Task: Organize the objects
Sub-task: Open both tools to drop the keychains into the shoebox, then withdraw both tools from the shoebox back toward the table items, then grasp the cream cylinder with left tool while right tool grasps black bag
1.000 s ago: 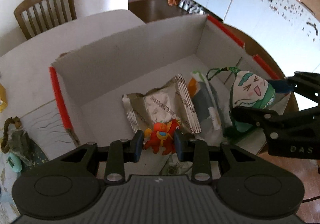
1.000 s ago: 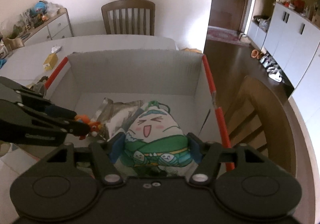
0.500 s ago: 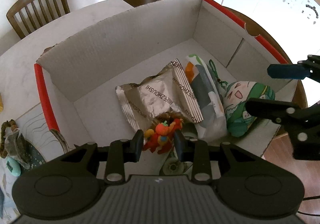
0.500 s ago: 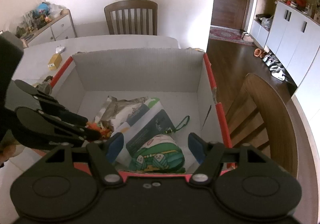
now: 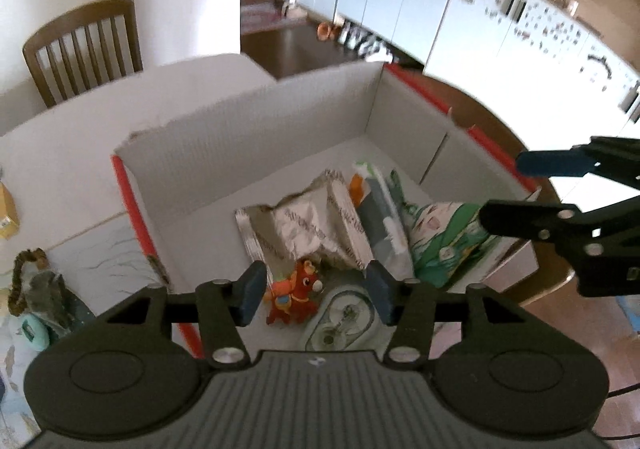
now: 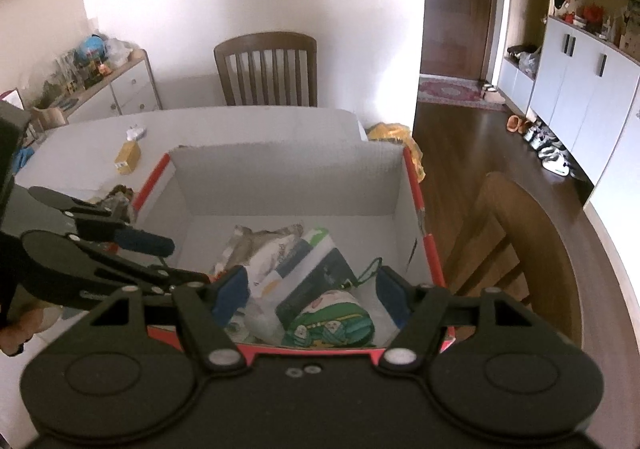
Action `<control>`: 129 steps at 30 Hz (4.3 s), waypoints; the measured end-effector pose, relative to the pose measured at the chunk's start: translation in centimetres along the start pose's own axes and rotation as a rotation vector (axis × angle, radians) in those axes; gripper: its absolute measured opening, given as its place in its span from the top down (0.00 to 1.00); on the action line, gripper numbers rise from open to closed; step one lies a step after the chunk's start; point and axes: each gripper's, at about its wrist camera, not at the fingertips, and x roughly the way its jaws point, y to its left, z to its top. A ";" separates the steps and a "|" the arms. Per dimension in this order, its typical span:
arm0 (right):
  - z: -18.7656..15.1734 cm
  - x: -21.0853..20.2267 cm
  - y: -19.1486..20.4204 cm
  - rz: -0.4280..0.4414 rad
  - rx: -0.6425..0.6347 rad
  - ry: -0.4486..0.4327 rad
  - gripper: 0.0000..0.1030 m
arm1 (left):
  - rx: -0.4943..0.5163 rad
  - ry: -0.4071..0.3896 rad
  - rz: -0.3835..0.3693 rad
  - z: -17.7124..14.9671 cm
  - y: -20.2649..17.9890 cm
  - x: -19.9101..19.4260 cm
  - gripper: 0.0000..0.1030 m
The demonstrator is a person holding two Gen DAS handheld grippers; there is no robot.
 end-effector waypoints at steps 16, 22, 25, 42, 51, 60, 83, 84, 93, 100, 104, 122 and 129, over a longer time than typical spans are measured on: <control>2.0 -2.7 7.6 0.037 -0.004 -0.093 0.25 | -0.099 -0.213 -0.001 -2.1 7.2 -9.5 0.37; 2.7 -2.1 12.1 0.059 0.002 -0.104 0.19 | -0.120 -0.249 0.022 -3.8 11.8 -12.5 0.26; 2.9 -1.9 14.2 0.064 -0.001 -0.114 0.14 | -0.141 -0.246 0.026 -4.5 14.3 -13.3 0.26; 3.2 1.2 23.1 0.018 0.013 -0.151 0.01 | -0.160 -0.244 0.053 -8.7 24.7 -14.0 0.03; 3.7 4.6 25.3 -0.057 -0.005 -0.108 0.01 | -0.198 -0.238 0.045 -9.9 29.4 -11.3 0.00; 4.4 9.5 25.7 -0.041 0.009 0.012 0.01 | -0.168 -0.188 0.080 -10.3 32.9 -7.3 0.00; 5.4 19.3 26.0 0.018 -0.011 0.172 0.14 | -0.022 -0.111 0.081 -9.6 33.5 -0.7 0.01; 5.4 19.6 26.0 0.012 -0.005 0.176 0.17 | -0.020 -0.113 0.082 -9.6 33.5 -0.6 0.01; 5.5 21.5 26.3 0.051 0.001 0.214 0.30 | -0.023 -0.096 0.050 -9.7 33.2 0.0 0.21; 5.6 22.6 26.5 0.076 0.035 0.234 0.39 | 0.017 -0.095 0.063 -9.5 32.5 0.2 0.36; 5.5 22.6 26.9 0.096 0.042 0.239 0.51 | 0.022 -0.090 0.042 -9.2 32.3 0.1 0.59; 4.8 18.3 26.9 0.077 0.068 0.205 0.79 | -0.059 -0.091 0.067 -10.2 31.8 -2.4 0.80; 4.0 14.5 26.5 0.073 0.097 0.188 0.79 | -0.095 -0.104 0.045 -10.8 30.4 -5.3 0.80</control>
